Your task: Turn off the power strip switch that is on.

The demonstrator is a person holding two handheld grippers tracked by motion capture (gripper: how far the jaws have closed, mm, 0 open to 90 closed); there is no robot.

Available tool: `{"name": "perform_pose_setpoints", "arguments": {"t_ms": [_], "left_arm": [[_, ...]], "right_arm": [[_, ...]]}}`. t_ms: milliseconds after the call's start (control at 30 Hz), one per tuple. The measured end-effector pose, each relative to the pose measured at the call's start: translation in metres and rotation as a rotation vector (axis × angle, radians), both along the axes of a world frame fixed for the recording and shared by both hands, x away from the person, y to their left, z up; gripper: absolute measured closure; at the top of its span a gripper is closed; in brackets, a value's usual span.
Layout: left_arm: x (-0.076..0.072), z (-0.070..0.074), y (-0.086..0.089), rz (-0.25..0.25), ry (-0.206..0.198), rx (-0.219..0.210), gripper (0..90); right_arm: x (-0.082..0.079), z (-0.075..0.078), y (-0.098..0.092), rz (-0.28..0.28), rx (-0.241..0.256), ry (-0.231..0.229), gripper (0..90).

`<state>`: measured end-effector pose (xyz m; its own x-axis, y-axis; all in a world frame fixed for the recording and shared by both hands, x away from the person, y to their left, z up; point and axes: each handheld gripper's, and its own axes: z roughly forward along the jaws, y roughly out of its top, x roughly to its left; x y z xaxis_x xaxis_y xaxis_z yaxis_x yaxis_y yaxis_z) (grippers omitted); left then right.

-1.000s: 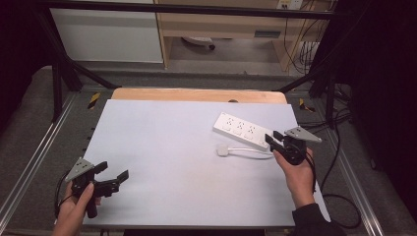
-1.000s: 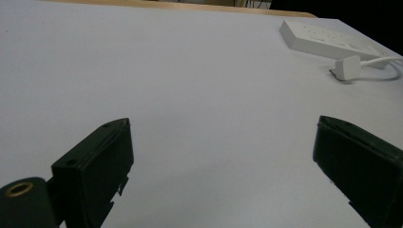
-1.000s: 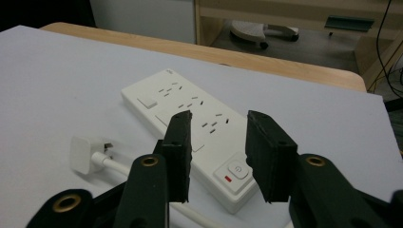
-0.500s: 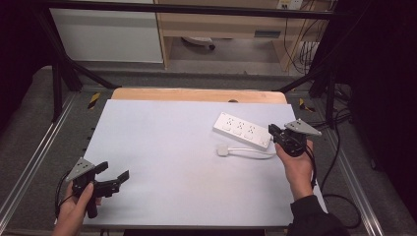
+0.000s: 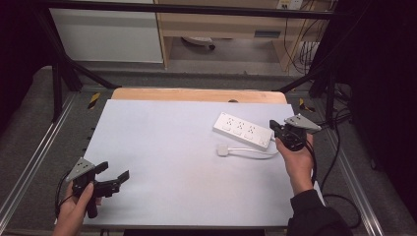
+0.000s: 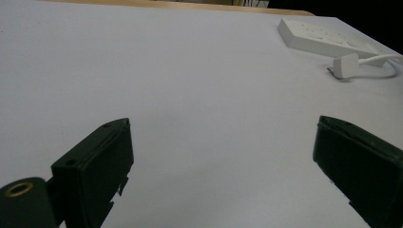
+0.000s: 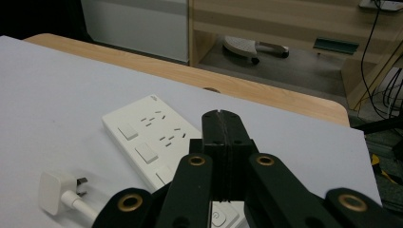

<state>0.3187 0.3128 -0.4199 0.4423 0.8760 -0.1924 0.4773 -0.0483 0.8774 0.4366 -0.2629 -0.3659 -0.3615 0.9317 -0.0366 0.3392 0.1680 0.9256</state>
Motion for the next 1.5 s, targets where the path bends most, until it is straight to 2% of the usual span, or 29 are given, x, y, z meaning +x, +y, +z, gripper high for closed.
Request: {"name": "perform_pose_setpoints", "arguments": {"t_ms": [600, 900, 1500], "left_arm": [[0.000, 0.000, -0.001, -0.006, -0.004, 0.009, 6.1], [0.000, -0.001, -0.002, -0.010, -0.003, 0.015, 6.1], [0.000, -0.001, -0.002, -0.014, -0.004, 0.017, 6.1]], "right_arm": [[0.018, -0.003, 0.005, 0.006, -0.001, 0.041, 90.0], [0.029, -0.009, 0.010, 0.010, -0.018, 0.065, 90.0], [0.043, -0.022, 0.024, 0.025, -0.013, 0.108, 90.0]]}}
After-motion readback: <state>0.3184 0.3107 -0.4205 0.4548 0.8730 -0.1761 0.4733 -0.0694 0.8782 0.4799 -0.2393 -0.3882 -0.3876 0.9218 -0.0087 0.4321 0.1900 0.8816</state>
